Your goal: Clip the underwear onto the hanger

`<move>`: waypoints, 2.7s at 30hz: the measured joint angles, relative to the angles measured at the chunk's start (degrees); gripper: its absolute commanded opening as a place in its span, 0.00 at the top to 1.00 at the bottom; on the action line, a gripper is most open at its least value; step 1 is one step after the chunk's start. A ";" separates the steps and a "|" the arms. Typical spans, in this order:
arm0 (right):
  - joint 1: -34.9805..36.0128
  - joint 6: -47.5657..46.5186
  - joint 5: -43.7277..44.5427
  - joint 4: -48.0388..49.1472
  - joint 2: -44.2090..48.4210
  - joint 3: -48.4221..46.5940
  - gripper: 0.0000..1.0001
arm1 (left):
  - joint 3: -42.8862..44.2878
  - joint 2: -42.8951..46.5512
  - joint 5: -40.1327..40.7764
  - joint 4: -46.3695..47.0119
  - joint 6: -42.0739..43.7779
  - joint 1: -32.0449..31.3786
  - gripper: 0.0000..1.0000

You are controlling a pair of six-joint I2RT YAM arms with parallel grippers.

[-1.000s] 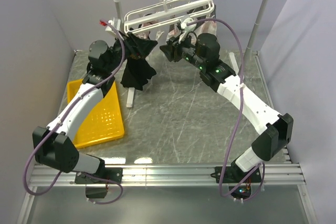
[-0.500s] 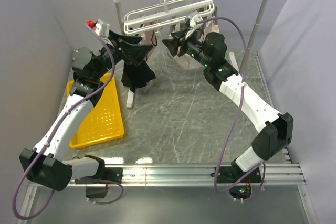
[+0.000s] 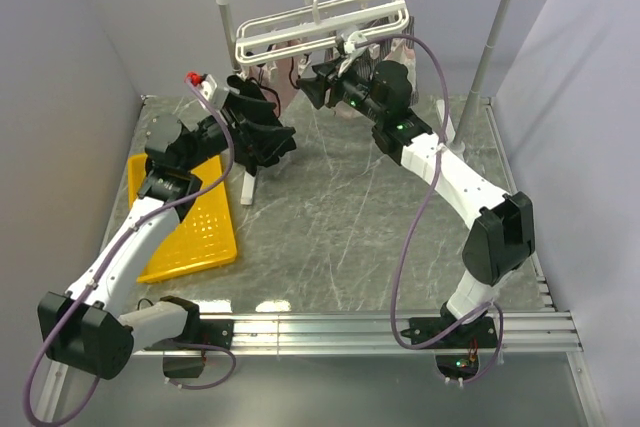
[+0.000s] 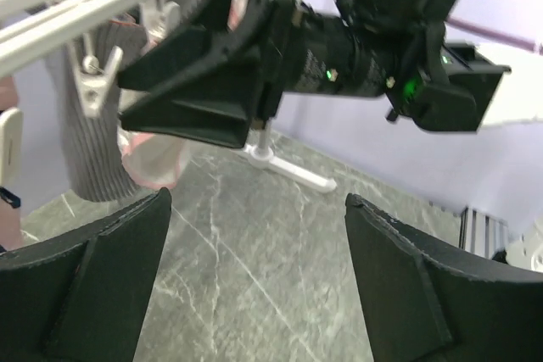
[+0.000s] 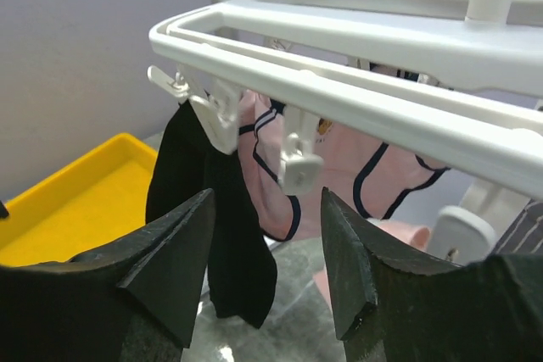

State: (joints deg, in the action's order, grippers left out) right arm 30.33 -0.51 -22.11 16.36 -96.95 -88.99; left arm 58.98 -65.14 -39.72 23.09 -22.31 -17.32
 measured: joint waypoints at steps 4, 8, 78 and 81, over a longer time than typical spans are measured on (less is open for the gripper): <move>0.00 -0.44 -0.33 3.32 -0.68 0.00 0.41 | -0.26 -0.70 -2.49 0.26 3.10 -0.02 0.07; 0.00 -0.81 -0.59 5.20 -1.33 -0.81 0.57 | -0.26 -1.49 -2.51 1.31 5.33 -0.33 0.08; -2.91 23.23 -4.39 -5.29 3.08 -4.26 0.39 | 10.78 -21.57 25.81 11.63 28.68 -9.86 1.00; -3.87 27.15 -4.90 -5.31 3.08 -4.31 0.39 | 10.78 -21.57 24.98 11.58 27.82 -9.62 1.00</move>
State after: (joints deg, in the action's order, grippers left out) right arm 26.46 26.63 -27.00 11.05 -93.86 -93.30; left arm 69.76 -86.72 -14.74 34.68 5.52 -26.94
